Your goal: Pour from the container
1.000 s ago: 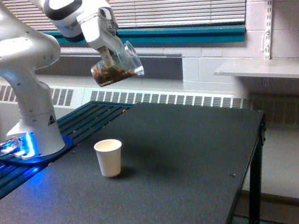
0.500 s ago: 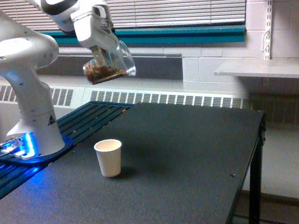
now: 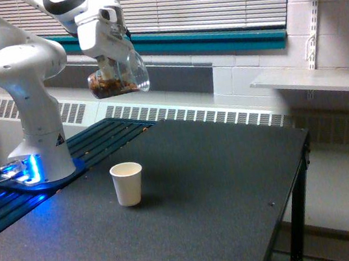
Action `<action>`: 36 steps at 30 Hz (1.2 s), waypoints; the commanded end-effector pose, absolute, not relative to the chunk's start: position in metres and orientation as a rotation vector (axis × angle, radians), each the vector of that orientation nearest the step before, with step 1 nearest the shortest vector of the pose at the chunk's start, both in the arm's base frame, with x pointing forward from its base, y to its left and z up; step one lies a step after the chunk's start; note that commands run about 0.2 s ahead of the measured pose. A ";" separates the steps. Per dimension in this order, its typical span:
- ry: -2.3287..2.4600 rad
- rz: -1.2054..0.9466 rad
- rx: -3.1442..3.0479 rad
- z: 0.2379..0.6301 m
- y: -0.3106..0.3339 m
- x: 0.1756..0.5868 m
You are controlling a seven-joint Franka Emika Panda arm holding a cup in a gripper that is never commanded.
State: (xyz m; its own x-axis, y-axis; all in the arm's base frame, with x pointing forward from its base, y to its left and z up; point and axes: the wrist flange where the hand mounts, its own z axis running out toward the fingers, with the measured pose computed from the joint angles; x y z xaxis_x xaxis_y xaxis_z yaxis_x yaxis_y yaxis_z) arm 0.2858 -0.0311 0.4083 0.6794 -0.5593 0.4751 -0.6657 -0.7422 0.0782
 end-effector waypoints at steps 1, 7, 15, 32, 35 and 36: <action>-1.037 0.561 2.647 0.394 -0.022 0.275; -1.066 0.515 2.645 0.394 -0.021 0.269; -1.115 0.451 2.635 0.395 -0.021 0.259; -1.154 0.370 2.611 0.393 -0.037 0.246; -1.148 0.358 2.613 0.391 -0.039 0.245; -1.147 0.355 2.614 0.390 -0.040 0.246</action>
State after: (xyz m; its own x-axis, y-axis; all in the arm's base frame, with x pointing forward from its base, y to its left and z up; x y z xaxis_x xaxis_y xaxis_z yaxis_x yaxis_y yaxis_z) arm 0.2504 -0.0434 0.4061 0.6441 -0.6820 0.3465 -0.7506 -0.6508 0.1145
